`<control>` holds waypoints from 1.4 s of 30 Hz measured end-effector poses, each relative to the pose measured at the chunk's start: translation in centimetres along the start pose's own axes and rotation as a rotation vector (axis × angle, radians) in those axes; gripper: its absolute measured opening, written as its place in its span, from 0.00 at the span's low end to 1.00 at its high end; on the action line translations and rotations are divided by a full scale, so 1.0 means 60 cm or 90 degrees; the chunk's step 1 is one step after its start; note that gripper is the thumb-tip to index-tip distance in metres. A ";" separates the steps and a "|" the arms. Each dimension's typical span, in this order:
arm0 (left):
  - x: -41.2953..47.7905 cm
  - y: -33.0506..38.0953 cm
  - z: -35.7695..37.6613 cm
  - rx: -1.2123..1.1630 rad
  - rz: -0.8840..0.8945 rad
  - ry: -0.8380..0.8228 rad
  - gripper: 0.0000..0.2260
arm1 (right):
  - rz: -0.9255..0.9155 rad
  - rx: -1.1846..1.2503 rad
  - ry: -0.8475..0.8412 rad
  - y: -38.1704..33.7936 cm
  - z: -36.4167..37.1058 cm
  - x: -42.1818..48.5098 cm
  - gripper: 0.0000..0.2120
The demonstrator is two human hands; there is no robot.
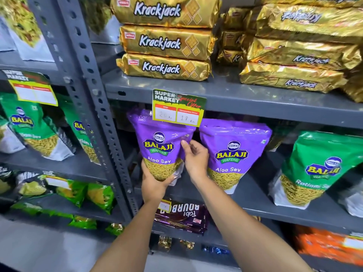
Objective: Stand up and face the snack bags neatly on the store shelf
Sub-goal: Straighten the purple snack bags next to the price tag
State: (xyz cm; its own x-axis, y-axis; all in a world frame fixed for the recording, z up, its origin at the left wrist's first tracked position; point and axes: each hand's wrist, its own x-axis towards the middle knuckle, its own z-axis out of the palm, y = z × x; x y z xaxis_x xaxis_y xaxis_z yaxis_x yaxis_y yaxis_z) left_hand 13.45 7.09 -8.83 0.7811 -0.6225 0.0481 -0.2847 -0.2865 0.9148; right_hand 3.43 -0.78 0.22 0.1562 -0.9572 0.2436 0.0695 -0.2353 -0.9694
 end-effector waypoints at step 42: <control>-0.182 0.134 0.203 -0.043 0.172 -0.203 0.46 | 0.110 -0.143 -0.014 0.054 -0.336 -0.068 0.25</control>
State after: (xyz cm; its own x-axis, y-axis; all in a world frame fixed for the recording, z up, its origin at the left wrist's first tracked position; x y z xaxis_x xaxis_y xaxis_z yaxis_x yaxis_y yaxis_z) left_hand -4.16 2.71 -6.88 0.4696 -0.8658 0.1731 -0.4102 -0.0403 0.9111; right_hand -16.85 -1.05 -4.51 0.1683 -0.9831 0.0725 -0.1791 -0.1028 -0.9784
